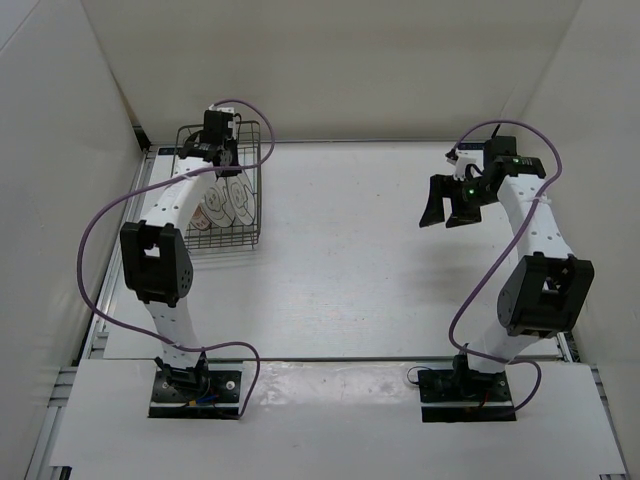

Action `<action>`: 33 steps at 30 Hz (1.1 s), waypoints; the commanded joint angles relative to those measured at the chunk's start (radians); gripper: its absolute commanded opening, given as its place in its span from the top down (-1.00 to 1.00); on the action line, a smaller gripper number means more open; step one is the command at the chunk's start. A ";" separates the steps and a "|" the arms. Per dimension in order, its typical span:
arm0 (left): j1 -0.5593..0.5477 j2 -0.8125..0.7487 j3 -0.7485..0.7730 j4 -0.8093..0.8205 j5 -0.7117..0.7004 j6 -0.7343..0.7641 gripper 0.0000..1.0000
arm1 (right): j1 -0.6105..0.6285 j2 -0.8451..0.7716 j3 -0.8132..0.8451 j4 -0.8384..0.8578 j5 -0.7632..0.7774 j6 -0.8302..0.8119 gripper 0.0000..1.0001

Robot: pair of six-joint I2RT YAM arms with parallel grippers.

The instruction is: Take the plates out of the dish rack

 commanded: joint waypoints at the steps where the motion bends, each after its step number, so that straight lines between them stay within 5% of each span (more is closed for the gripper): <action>1: -0.021 -0.013 0.016 0.025 -0.043 0.041 0.48 | 0.000 0.013 0.045 0.003 -0.014 -0.015 -0.80; 14: -0.080 -0.044 0.067 0.033 -0.138 0.124 0.98 | 0.000 0.026 0.054 -0.010 -0.022 -0.015 -0.80; 26: -0.103 -0.200 0.133 0.134 -0.186 0.201 1.00 | 0.000 0.052 0.066 -0.003 -0.050 0.018 -0.80; 33: -0.101 -0.286 0.139 0.202 -0.111 0.095 1.00 | 0.001 0.075 0.088 -0.007 -0.054 0.038 -0.80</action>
